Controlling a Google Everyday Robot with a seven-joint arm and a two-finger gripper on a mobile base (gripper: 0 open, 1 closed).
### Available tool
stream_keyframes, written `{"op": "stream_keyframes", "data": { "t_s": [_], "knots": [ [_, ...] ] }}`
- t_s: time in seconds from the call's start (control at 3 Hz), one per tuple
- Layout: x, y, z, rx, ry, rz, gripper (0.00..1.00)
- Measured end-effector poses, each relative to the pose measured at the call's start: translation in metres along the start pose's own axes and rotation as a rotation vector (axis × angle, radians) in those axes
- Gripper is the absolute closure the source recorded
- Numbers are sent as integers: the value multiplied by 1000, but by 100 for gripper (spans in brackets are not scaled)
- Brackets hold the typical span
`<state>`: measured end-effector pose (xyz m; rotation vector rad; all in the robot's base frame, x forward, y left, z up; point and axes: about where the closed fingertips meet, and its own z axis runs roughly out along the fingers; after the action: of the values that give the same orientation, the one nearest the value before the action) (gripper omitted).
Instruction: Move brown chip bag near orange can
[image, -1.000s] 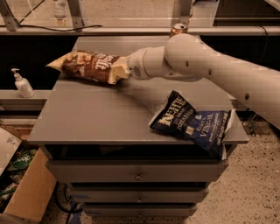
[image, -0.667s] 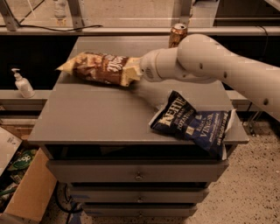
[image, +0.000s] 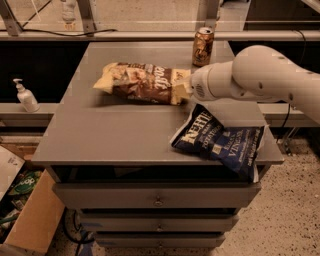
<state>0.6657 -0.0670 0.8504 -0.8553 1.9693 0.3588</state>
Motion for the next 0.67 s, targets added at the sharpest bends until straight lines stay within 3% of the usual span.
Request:
{"op": "stream_keyframes", "data": {
  "t_s": [0.33, 0.67],
  "knots": [
    [14, -33, -32, 88, 27, 24, 100],
    [12, -62, -65, 169, 17, 38, 100]
  ]
}}
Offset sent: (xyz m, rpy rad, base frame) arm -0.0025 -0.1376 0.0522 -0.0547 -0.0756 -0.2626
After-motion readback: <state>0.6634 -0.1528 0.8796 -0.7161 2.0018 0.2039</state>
